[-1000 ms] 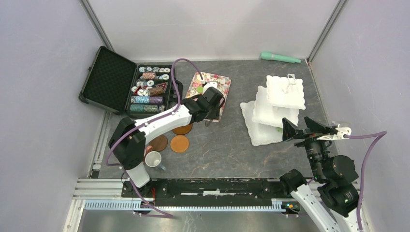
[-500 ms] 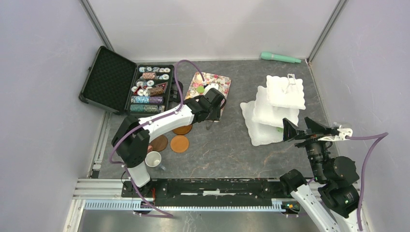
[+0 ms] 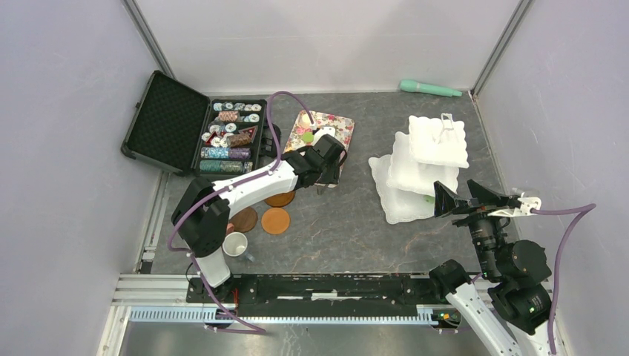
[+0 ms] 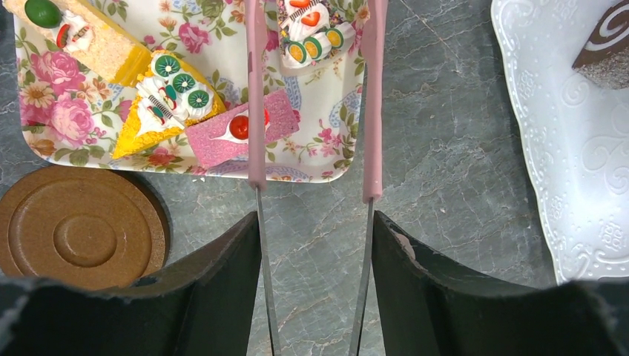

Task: Serve the afternoon tea

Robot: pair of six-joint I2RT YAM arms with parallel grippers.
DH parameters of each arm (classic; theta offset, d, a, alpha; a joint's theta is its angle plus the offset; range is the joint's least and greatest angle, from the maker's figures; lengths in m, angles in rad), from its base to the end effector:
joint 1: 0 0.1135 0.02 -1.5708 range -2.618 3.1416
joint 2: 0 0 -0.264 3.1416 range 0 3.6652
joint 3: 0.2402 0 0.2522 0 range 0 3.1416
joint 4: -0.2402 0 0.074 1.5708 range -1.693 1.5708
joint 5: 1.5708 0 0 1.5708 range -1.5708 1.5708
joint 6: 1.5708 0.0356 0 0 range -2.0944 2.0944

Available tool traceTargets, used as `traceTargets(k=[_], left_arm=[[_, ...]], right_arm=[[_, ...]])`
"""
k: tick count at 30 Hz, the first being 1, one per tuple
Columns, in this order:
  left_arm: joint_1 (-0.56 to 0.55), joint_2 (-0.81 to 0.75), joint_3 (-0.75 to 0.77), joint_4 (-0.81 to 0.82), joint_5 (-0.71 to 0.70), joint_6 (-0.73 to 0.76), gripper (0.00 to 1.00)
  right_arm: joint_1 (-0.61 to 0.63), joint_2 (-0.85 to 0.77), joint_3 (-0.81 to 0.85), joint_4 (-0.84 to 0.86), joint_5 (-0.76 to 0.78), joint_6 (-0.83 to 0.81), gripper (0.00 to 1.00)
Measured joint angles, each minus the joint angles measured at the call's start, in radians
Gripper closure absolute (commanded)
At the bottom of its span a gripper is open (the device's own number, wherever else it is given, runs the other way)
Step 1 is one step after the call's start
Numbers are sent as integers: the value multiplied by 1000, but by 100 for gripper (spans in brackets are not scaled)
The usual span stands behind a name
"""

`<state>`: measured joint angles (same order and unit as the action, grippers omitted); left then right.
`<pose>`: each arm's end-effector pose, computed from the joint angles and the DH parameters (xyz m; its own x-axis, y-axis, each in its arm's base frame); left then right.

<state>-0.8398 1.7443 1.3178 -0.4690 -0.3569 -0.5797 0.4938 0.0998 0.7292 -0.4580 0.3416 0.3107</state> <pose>0.2633 -0.2750 0.2430 -0.7382 0.0545 -0.6724 0.1762 0.9777 -0.1143 0.0285 0.0018 0.3508 0.0953 0.3785 -0.9207 -0.1944 0.9142 0.3557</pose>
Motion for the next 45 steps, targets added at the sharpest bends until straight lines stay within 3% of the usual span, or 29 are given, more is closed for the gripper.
traceTargets(k=[8, 20, 36, 45], left_arm=[[0, 21, 0, 0, 0, 0, 43], [0, 23, 0, 3, -11, 4, 64], [-14, -148, -10, 6, 41, 56, 67], [-165, -217, -127, 34, 68, 53, 67]], right_arm=[[0, 0, 0, 0, 0, 2, 2], [0, 3, 0, 0, 0, 3, 2], [0, 2, 2, -11, 19, 7, 2], [0, -14, 2, -16, 30, 2, 2]])
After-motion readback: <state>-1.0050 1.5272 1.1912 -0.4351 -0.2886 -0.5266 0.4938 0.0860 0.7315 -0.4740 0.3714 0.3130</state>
